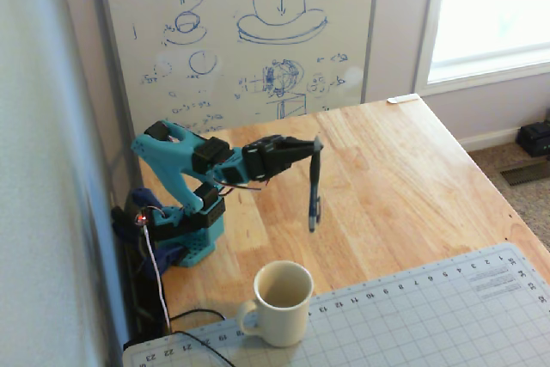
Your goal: Grasp a pen and put it in a mug.
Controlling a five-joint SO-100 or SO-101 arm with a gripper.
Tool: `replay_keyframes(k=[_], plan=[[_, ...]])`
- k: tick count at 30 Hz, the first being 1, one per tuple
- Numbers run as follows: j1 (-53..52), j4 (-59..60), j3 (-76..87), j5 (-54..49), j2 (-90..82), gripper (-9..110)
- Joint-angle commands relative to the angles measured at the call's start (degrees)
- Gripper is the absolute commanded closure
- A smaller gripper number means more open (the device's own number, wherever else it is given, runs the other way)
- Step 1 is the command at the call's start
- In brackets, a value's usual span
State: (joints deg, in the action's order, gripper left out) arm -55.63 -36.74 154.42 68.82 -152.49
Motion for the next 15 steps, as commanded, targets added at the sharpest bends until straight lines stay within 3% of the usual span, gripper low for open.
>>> replay_keyframes(k=[1, 15], plan=[[-1.8, -1.8, 3.6, -0.5, -5.9, 101], [-9.5, -1.9, 15.4, -0.5, -6.9, 101]])
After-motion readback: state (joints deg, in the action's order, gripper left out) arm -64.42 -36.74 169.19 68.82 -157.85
